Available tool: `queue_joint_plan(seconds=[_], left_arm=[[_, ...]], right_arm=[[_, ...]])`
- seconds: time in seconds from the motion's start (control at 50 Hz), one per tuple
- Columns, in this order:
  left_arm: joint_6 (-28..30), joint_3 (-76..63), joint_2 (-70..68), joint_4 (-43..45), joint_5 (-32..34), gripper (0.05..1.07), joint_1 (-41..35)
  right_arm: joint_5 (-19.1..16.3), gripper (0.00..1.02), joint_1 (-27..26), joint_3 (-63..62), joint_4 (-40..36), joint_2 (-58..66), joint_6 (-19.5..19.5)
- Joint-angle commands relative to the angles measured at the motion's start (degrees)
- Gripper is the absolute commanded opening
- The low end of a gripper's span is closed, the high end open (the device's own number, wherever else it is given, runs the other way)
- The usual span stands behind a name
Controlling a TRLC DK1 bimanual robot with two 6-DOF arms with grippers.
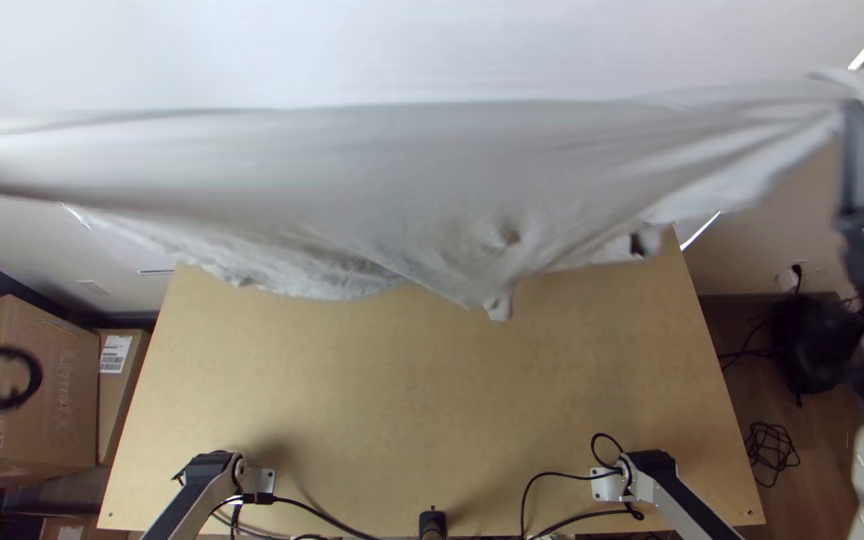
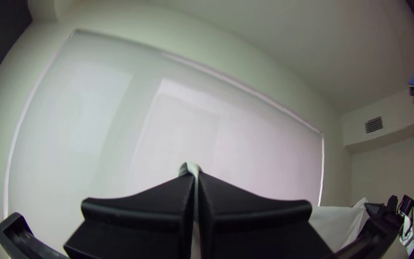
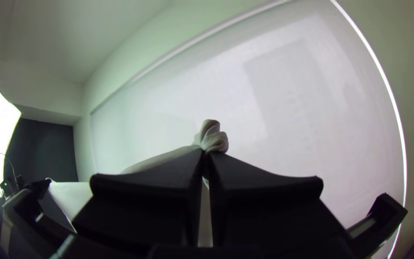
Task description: Fold the t-shirt
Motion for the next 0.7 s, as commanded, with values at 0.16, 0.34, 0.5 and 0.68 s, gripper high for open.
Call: queue_joint_plan(seconds=[0.16,0.34,0.5,0.68], left_arm=[[1.4,2.7,-7.9,-3.0,-0.5,0.08,1.2],[1.3,-0.6,-10.5,-6.7,-0.4,0.08,-0.8],[1.3,-9.3,-13.7,-10.4,-0.4,0.08,-3.2],[2.1,-31.2,-22.1,-11.7,-0.4,0.08,-5.0]], right_arm=[[-1.4,0.02,0.1,9.9,-5.4,-4.8,2.9],[-3.1,0.02,0.1,9.8,-8.5,-4.2,3.3],[-6.8,0.02,0.3,1.5,-12.4,-5.3,6.8],[-8.3,0.02,3.8,-23.3,-12.7,-12.0,7.4]])
